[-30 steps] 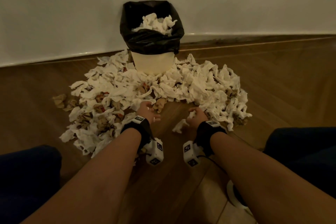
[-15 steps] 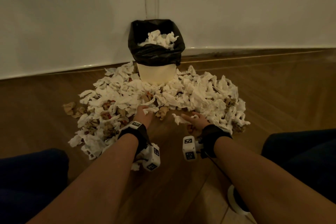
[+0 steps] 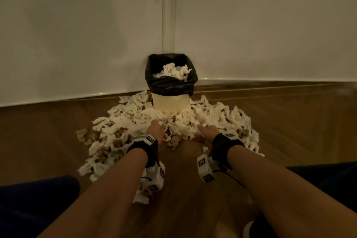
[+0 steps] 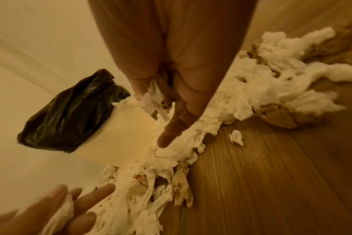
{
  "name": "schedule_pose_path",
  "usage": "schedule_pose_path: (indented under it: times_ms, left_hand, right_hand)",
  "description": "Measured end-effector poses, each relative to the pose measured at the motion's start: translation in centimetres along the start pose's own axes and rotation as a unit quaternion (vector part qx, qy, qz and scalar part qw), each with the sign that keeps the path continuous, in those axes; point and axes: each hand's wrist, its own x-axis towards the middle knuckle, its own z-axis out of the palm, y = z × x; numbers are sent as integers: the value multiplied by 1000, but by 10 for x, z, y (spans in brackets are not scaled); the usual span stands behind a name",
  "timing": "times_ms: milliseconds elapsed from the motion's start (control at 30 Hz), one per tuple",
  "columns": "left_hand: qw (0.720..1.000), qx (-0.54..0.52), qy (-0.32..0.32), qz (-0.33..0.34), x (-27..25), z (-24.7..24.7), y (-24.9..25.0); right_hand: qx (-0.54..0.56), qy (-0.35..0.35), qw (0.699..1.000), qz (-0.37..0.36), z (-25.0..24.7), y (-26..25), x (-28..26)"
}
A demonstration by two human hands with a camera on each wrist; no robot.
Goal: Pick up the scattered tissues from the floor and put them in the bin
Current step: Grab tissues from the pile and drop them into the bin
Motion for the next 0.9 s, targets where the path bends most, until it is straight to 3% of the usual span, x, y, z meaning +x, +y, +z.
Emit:
schedule_pose_path:
  times_ms: [133,267,367,433,533,700,900]
  left_hand:
    - [990,76,65,97,10,-32,34]
    - [983,-40,92,151,24,-81,79]
    - [971,-108,120,175,33,-108,97]
    - [961,-91,180,191,39,-119,98]
    - [951,-73,219,204,52,-123,98]
    - [949,-36,228,215,77,-117,97]
    - [948,46,221,223,104,-114,103]
  right_hand:
    - [-246,67,965,-65,-9,-48,15]
    - [-178,40,962,-204,1,-115,19]
    - [-192,74,945,-253,12,-161,19]
    - [-175,108,936,-287,16,-183,22]
    - [-175,129,912,-348,22,-200,30]
    - [-230,130,875,-406,31,-208,50]
    - [-372,147,826,-396,58,-205,76]
